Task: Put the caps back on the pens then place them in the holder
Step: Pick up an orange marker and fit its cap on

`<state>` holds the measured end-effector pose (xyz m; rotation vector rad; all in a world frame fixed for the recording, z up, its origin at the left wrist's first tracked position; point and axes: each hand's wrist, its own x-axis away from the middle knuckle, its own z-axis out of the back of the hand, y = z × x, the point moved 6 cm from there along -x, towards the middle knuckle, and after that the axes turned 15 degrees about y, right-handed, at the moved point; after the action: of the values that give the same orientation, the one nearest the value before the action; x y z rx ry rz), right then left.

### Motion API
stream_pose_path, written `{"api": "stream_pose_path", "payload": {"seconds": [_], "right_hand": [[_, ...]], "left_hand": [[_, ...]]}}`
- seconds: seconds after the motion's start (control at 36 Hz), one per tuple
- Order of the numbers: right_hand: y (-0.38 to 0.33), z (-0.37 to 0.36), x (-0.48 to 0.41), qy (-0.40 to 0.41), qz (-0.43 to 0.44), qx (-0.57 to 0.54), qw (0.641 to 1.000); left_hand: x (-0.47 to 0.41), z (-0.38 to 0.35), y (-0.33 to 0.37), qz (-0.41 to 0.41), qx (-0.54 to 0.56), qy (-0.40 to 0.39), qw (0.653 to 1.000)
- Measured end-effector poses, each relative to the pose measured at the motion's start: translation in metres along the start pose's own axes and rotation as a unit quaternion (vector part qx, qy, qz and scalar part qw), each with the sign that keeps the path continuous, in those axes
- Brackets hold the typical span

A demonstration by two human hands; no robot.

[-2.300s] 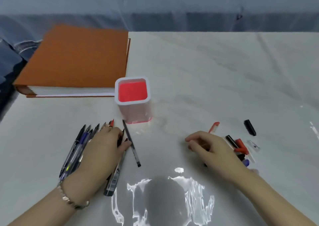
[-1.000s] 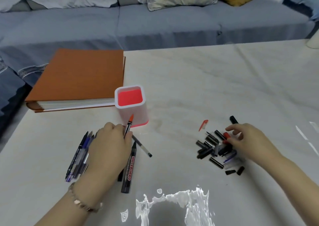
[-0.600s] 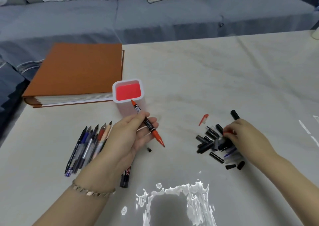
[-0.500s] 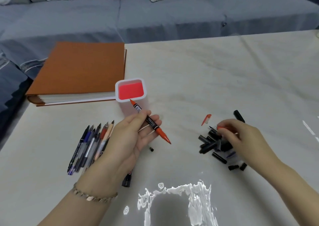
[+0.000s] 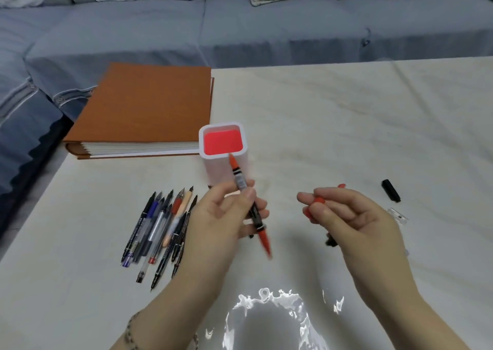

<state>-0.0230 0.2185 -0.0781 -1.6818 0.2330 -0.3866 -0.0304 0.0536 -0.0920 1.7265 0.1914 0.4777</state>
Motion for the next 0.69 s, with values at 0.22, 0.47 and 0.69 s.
{"api": "stream_pose_path", "payload": {"seconds": [0.22,0.47,0.69], "right_hand": [[-0.015,0.007,-0.005,0.071,0.024,-0.061,0.995],[-0.015,0.01,-0.002,0.072,0.019,-0.061,0.995],[-0.015,0.011,0.003,0.053,0.002,-0.058,0.997]], "left_hand": [[0.012,-0.002,0.001,-0.161,-0.244,-0.095,0.952],[0.021,-0.007,0.005,-0.219,-0.278,-0.131,0.926],[0.026,-0.01,0.006,-0.235,-0.299,-0.136,0.915]]}}
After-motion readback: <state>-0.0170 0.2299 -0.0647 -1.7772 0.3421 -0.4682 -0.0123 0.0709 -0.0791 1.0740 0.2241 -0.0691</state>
